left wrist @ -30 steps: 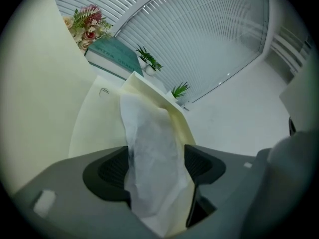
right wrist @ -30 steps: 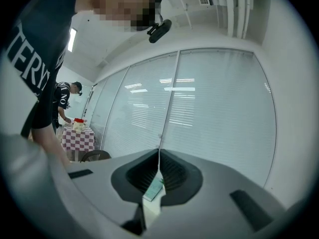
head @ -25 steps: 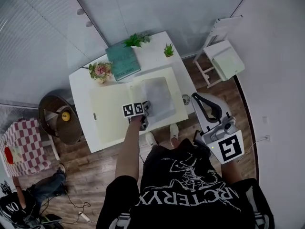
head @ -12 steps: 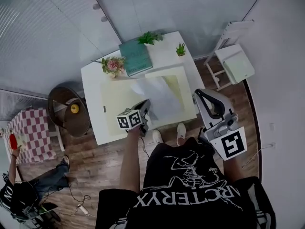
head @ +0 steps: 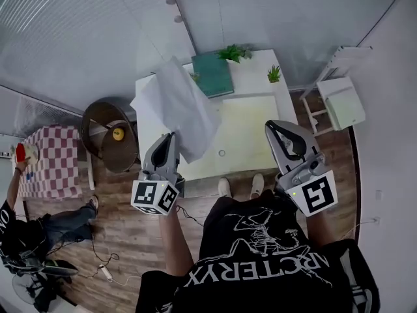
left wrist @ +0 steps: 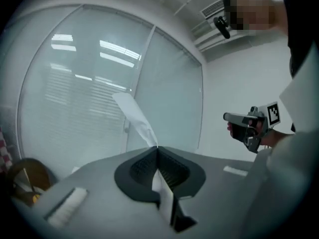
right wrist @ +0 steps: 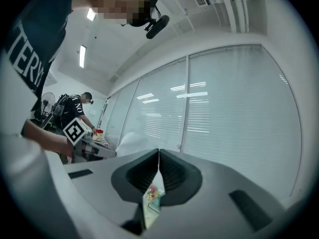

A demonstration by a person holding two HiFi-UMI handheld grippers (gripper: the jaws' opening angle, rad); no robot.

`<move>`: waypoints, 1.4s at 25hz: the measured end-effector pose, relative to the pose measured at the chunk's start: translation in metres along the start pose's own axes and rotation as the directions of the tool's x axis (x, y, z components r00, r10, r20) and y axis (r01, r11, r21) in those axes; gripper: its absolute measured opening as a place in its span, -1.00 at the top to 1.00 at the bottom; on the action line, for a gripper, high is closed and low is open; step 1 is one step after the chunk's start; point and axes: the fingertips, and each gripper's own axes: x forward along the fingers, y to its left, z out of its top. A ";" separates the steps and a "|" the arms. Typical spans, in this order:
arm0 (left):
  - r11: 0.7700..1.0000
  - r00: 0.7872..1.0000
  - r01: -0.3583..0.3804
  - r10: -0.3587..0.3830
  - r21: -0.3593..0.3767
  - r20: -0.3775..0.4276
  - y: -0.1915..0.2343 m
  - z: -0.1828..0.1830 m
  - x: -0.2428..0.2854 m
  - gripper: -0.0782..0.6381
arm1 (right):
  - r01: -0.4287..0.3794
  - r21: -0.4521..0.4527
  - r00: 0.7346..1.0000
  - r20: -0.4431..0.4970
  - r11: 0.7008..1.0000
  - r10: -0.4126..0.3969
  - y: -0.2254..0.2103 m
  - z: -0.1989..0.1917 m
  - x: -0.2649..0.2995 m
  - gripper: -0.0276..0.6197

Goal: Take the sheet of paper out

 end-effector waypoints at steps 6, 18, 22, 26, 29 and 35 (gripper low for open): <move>0.967 0.972 -0.198 0.172 0.161 0.161 0.007 0.077 -0.034 0.75 | 0.029 0.062 1.000 0.011 0.998 -0.030 -0.002 0.003 0.006 0.88; 0.935 0.963 -0.208 0.144 0.286 0.228 -0.031 0.099 -0.024 0.75 | 0.065 0.054 0.998 0.016 0.996 -0.065 -0.011 0.004 0.011 0.88; 0.933 0.961 -0.203 0.132 0.298 0.242 -0.034 0.105 -0.024 0.75 | 0.074 0.054 0.997 0.015 0.996 -0.075 -0.010 0.001 0.009 0.88; 0.932 0.961 -0.200 0.127 0.302 0.244 -0.035 0.109 -0.027 0.75 | 0.070 0.044 0.997 0.011 0.997 -0.071 -0.006 0.004 0.010 0.88; 0.933 0.963 -0.194 0.122 0.303 0.240 -0.037 0.108 -0.026 0.75 | 0.068 0.038 0.998 0.016 0.997 -0.069 -0.005 0.006 0.009 0.88; 0.936 0.967 -0.177 0.108 0.305 0.232 -0.039 0.108 -0.018 0.75 | 0.085 0.023 0.996 0.014 0.996 -0.085 -0.012 0.005 0.009 0.88</move>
